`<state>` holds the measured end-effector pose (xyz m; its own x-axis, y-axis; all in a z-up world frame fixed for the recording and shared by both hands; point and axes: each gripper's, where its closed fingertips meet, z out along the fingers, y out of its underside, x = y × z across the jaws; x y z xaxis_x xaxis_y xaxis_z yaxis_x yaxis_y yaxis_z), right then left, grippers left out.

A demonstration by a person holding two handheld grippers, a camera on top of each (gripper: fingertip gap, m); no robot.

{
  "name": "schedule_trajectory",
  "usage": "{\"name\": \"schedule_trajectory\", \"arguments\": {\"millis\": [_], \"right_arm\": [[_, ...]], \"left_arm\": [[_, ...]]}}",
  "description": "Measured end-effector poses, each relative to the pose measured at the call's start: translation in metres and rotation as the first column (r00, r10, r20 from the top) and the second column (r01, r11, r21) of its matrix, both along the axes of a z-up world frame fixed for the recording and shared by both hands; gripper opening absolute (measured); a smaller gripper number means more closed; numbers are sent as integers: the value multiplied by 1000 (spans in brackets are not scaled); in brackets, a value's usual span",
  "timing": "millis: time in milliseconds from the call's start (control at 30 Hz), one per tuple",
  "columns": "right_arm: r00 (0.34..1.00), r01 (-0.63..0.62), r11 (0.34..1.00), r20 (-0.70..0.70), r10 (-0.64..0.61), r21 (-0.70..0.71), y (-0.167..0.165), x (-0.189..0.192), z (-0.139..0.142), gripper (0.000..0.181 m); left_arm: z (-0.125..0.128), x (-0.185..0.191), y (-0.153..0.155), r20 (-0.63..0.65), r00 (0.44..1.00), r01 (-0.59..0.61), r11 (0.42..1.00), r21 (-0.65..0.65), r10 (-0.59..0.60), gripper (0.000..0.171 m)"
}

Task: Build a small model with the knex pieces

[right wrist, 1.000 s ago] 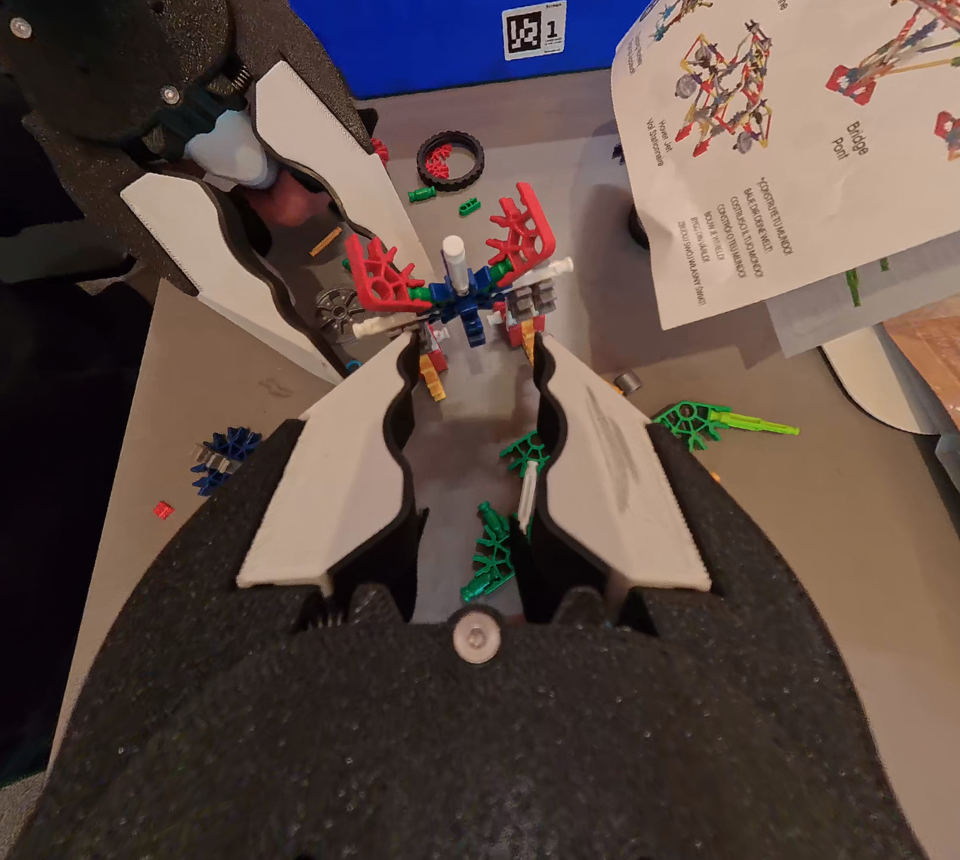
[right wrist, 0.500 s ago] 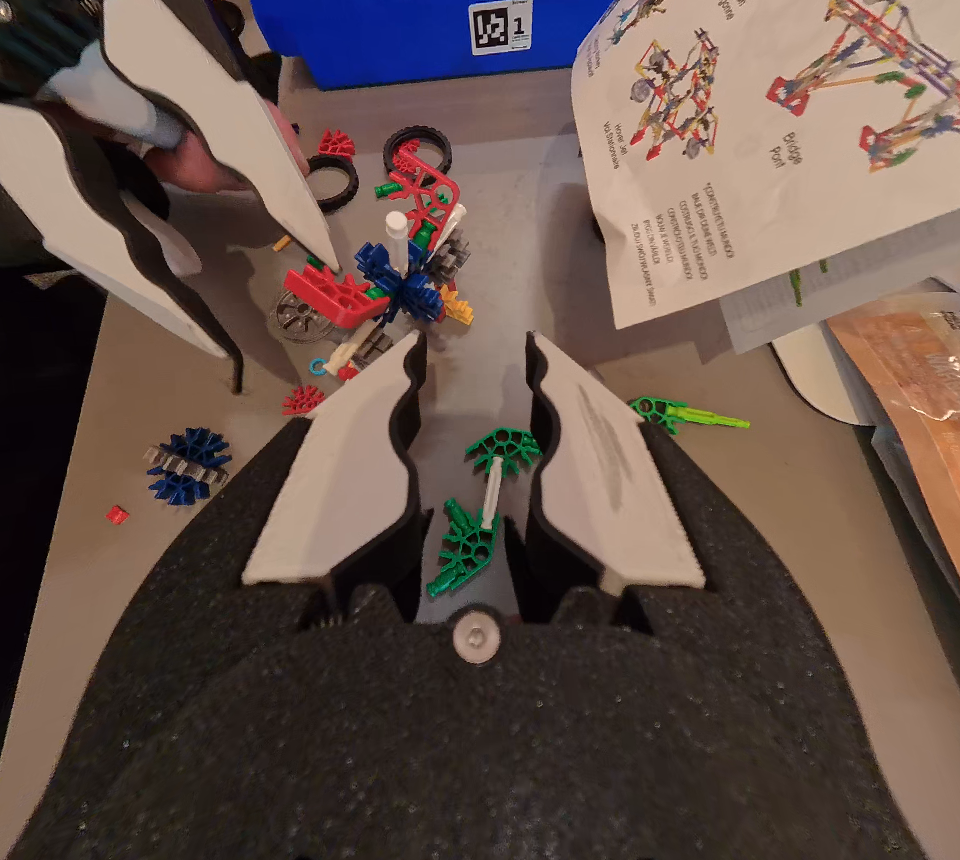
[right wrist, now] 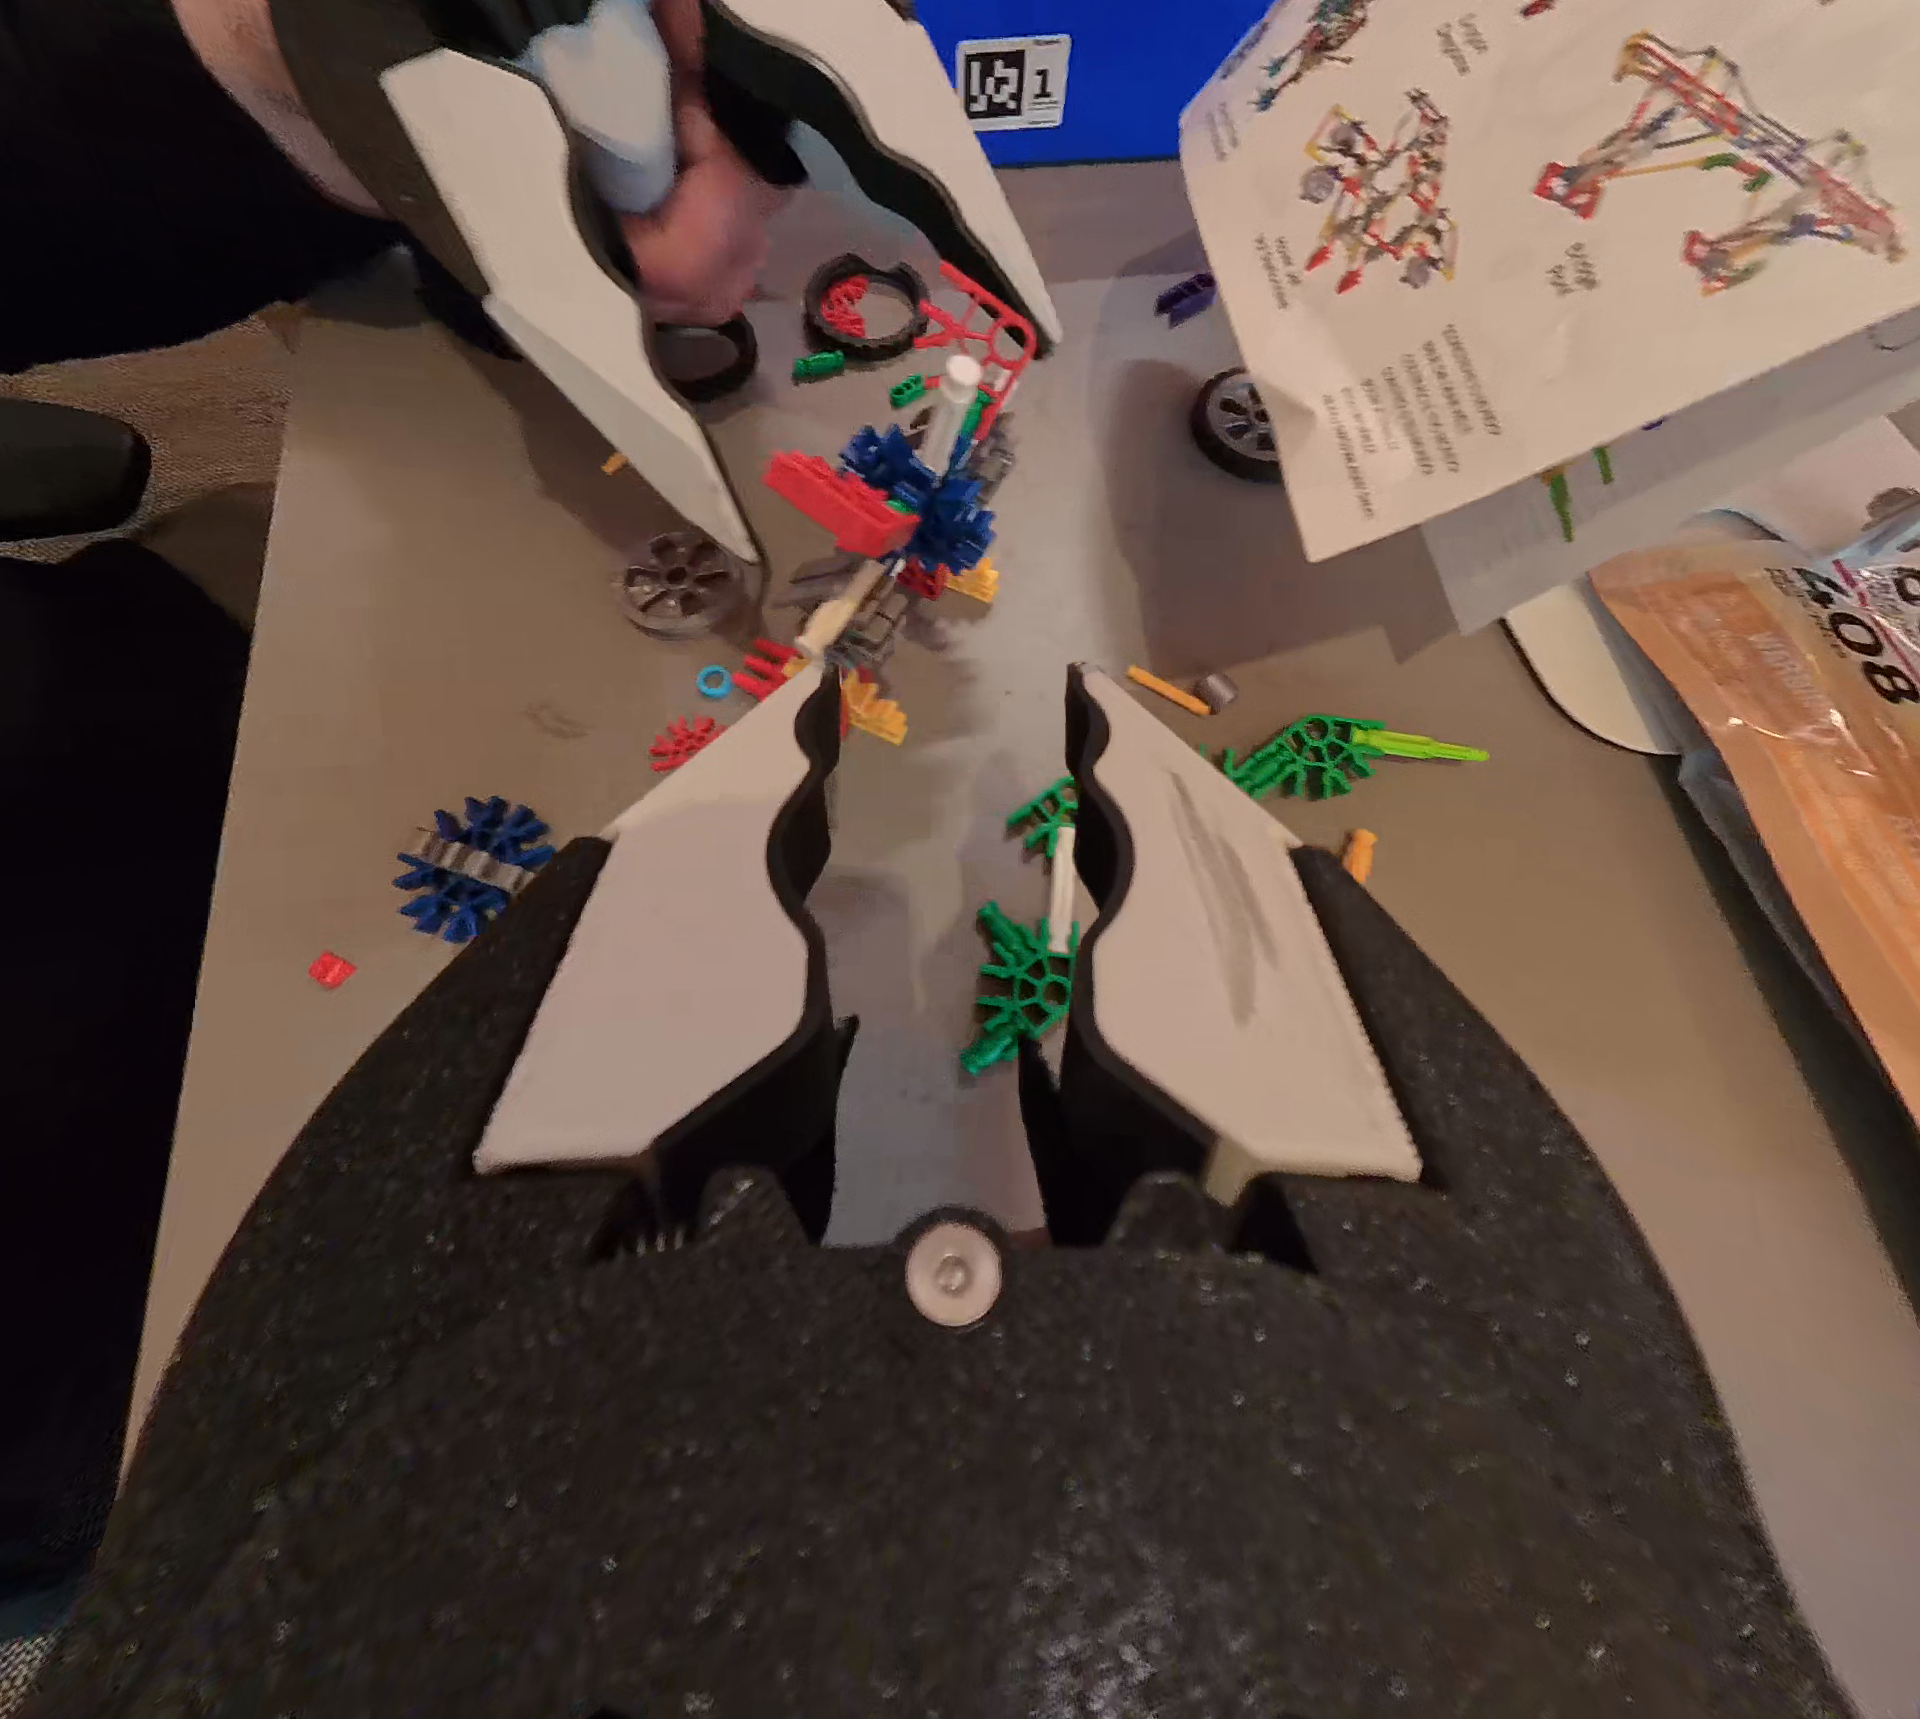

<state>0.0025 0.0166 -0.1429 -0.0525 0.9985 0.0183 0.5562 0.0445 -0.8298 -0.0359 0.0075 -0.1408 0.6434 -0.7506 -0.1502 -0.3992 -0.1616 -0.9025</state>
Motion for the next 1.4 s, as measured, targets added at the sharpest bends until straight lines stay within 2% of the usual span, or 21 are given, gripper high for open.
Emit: {"name": "schedule_trajectory", "arguments": {"millis": [67,133,200,433,733,933,1067,1133,1400], "right_arm": [[1000,0,1000,1,0,15,-7,-5,-3,43],[999,6,998,32,-8,57,-10,-7,-10,44],[999,-1,998,42,-2,62,-16,-9,-15,45],[999,42,994,10,-43,96,-16,-17,-11,40],[995,95,987,28,-100,128,1,-4,-10,36],[994,105,988,-47,-101,112,-7,2,11,36],[997,74,987,-48,-68,142,-14,-8,17,36],[998,56,982,-30,-51,183,-11,-13,15,34],[995,-95,943,42,86,319,-8,-28,12,21]], "left_arm": [[-3,2,-1,8,1000,12,1000,-15,-12,59],[-6,1,-1,7,1000,7,1000,-23,-7,58],[-5,2,-4,13,1000,19,1000,-19,-18,48],[-7,1,-10,-11,1000,-2,1000,-18,2,50],[-7,0,-24,-42,999,-25,1000,10,25,52],[14,-13,-18,-4,999,-44,998,54,44,50],[17,-15,-11,-4,999,-46,998,41,46,46],[17,-16,-9,6,999,-43,998,38,43,35],[13,-18,-3,-92,996,15,994,113,-4,24]]}}
